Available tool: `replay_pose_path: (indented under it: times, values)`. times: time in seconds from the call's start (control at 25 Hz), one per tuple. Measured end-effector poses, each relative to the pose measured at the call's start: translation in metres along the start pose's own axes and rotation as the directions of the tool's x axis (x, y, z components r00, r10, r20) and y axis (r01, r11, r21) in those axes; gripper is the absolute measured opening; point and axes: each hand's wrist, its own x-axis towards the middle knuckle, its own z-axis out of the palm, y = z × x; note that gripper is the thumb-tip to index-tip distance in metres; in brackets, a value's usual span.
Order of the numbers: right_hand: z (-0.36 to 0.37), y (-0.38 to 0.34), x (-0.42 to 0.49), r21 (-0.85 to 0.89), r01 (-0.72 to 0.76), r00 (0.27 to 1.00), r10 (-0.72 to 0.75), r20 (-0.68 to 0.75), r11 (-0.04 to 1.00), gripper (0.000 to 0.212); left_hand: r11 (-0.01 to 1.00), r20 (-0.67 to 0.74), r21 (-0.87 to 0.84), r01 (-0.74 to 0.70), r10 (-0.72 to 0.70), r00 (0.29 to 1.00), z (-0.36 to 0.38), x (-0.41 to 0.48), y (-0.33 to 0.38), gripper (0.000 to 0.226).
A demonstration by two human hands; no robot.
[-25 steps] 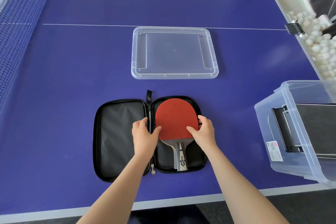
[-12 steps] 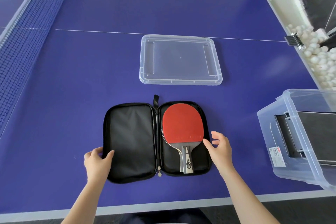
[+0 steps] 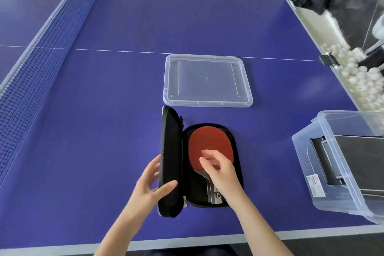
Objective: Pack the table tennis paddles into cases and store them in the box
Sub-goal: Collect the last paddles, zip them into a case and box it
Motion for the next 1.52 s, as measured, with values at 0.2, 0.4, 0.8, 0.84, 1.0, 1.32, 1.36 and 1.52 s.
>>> replay_pose_path:
  times: [0.2, 0.4, 0.8, 0.84, 1.0, 1.32, 1.36, 1.52]
  values:
    - [-0.004, -0.024, -0.012, 0.138, 0.042, 0.997, -0.05, 0.053, 0.99, 0.016, 0.982, 0.192, 0.176, -0.074, 0.04, 0.981, 0.053, 0.01, -0.009, 0.086]
    - [-0.029, -0.003, -0.004, -0.037, -0.028, 0.986, 0.021, -0.168, 0.999, 0.021, 0.985, 0.226, 0.16, -0.058, 0.021, 0.974, 0.068, 0.02, -0.015, 0.068]
    - [-0.062, 0.077, 0.04, -0.078, -0.337, 0.927, 0.317, -0.2, 0.938, 0.036, 0.941, -0.289, 0.049, 0.334, -0.307, 0.907, 0.062, 0.09, -0.042, 0.065]
    - [-0.062, 0.084, 0.044, -0.075, -0.365, 0.92, 0.347, -0.182, 0.928, 0.039, 0.937, -0.291, 0.03, 0.349, -0.325, 0.9, 0.063, 0.095, -0.042, 0.067]
    - [-0.064, 0.1, 0.051, 0.035, -0.409, 0.898, 0.409, -0.165, 0.912, 0.043, 0.906, -0.291, -0.038, 0.422, -0.414, 0.862, 0.065, 0.116, -0.044, 0.073]
    - [-0.073, 0.109, 0.06, 0.169, -0.503, 0.851, 0.52, -0.072, 0.847, 0.035, 0.878, -0.25, -0.029, 0.477, -0.469, 0.847, 0.072, 0.124, -0.042, 0.06]
    - [-0.074, 0.108, 0.06, 0.169, -0.506, 0.85, 0.522, -0.067, 0.846, 0.033, 0.878, -0.229, -0.047, 0.476, -0.473, 0.851, 0.073, 0.123, -0.039, 0.053]
    - [-0.077, 0.106, 0.06, 0.151, -0.474, 0.872, 0.486, -0.061, 0.868, 0.028, 0.883, -0.143, -0.082, 0.462, -0.469, 0.872, 0.073, 0.123, -0.032, 0.045]
